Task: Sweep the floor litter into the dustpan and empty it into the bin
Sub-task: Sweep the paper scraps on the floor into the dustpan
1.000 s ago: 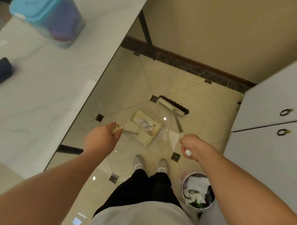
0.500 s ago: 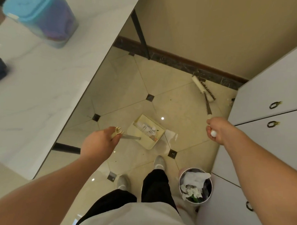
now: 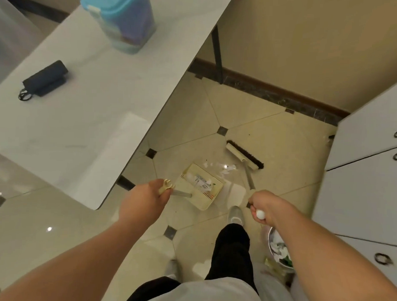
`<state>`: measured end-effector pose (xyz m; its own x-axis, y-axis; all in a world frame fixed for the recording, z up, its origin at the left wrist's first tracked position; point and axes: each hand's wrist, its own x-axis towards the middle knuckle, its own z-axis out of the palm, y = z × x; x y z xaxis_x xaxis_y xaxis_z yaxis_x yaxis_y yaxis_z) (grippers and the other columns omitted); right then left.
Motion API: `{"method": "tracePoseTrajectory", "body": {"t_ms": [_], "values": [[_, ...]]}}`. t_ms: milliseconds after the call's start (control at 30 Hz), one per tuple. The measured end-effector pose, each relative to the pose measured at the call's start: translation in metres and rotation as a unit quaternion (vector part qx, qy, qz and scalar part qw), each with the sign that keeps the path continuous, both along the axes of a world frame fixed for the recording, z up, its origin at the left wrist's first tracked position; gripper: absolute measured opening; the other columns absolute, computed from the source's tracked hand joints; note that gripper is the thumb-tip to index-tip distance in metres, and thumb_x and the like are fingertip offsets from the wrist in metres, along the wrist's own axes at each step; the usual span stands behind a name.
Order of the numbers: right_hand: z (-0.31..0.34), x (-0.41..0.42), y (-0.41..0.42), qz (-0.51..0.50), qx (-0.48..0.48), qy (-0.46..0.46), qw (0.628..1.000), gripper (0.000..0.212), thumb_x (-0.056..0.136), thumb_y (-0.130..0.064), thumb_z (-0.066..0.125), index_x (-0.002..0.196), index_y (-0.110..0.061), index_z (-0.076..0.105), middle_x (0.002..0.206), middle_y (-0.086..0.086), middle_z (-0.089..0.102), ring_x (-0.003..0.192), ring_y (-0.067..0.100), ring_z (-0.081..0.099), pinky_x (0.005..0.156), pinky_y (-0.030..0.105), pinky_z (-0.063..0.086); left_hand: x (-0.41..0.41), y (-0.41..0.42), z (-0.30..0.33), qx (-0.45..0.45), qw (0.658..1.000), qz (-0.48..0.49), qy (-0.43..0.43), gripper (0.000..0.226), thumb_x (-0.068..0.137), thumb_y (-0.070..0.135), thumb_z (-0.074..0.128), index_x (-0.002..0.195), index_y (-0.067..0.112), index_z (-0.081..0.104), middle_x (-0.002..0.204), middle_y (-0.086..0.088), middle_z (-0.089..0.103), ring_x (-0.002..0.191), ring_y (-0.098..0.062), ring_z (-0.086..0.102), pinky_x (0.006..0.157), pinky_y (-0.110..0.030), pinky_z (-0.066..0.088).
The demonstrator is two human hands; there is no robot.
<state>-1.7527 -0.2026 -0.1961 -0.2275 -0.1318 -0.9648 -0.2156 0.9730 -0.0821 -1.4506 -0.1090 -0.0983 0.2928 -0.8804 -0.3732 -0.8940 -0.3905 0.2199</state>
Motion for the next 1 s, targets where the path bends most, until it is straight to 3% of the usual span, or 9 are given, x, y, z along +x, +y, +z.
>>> {"method": "tracePoseTrajectory", "body": {"t_ms": [133,233,367,467,567,700,833,1000], "values": [[0.015,0.062,0.072,0.071,-0.008,-0.004,0.997,0.014,0.095,-0.005,0.046,0.096,-0.001,0.06,0.08,0.011,0.056,0.053,0.016,0.05,0.05,0.026,0.044,0.044,0.064,-0.006,-0.016,1.0,-0.022,0.009,0.03,0.099,0.057,0.047,0.106,0.035,0.065,0.072,0.008,0.064,0.064,-0.014,0.062,0.055,-0.035,0.057],[0.036,0.099,0.123,0.08,0.012,-0.007,0.997,0.006,0.098,-0.008,0.051,0.101,-0.006,0.057,0.09,0.011,0.058,0.052,0.013,0.049,0.044,0.022,0.046,0.077,0.109,-0.005,-0.017,1.0,-0.013,0.012,0.033,0.099,0.058,0.045,0.114,0.036,0.066,0.078,0.008,0.067,0.068,-0.016,0.063,0.058,-0.033,0.056],[0.057,0.12,0.157,0.083,-0.026,-0.015,0.996,0.005,0.1,-0.013,0.054,0.101,-0.008,0.057,0.067,0.006,0.053,0.048,0.01,0.044,0.037,0.018,0.039,0.111,0.147,-0.006,-0.004,1.0,-0.007,0.024,0.032,0.101,0.052,0.046,0.118,0.034,0.066,0.078,0.009,0.062,0.066,-0.014,0.055,0.047,-0.024,0.036],[0.063,0.126,0.164,0.066,-0.06,-0.01,0.996,0.008,0.099,-0.013,0.054,0.101,-0.01,0.061,0.059,0.005,0.048,0.043,0.01,0.04,0.036,0.016,0.035,0.125,0.167,-0.011,0.002,0.999,0.002,0.034,0.031,0.102,0.049,0.046,0.119,0.032,0.065,0.077,0.01,0.058,0.066,-0.012,0.052,0.046,-0.022,0.03],[0.06,0.135,0.161,0.089,-0.098,-0.005,0.991,0.011,0.1,-0.011,0.05,0.103,-0.012,0.061,0.057,0.005,0.043,0.039,0.011,0.035,0.035,0.016,0.03,0.134,0.185,-0.023,0.014,0.999,0.013,0.026,0.031,0.101,0.051,0.046,0.12,0.032,0.064,0.079,0.009,0.062,0.067,-0.013,0.055,0.046,-0.024,0.032],[0.031,0.148,0.14,0.139,-0.131,0.012,0.981,0.021,0.099,-0.011,0.046,0.114,-0.01,0.06,0.054,0.007,0.043,0.039,0.016,0.036,0.04,0.019,0.032,0.144,0.197,-0.044,0.023,0.999,0.006,0.033,0.034,0.1,0.054,0.045,0.113,0.029,0.064,0.076,0.006,0.063,0.066,-0.016,0.061,0.052,-0.03,0.049],[-0.006,0.167,0.142,0.14,-0.077,0.02,0.987,0.021,0.099,-0.013,0.05,0.118,-0.011,0.059,0.069,0.007,0.051,0.049,0.013,0.044,0.036,0.017,0.04,0.146,0.202,-0.069,0.029,1.0,-0.005,0.006,0.034,0.101,0.052,0.047,0.116,0.027,0.064,0.078,0.004,0.063,0.068,-0.017,0.059,0.05,-0.028,0.038],[0.008,0.166,0.205,0.166,-0.007,-0.015,0.986,0.019,0.101,-0.014,0.051,0.118,-0.013,0.058,0.075,0.006,0.052,0.054,0.012,0.046,0.039,0.018,0.043,0.135,0.208,-0.089,0.036,0.999,-0.012,0.01,0.033,0.101,0.051,0.048,0.108,0.023,0.064,0.075,0.001,0.061,0.066,-0.021,0.058,0.053,-0.029,0.038]]}}
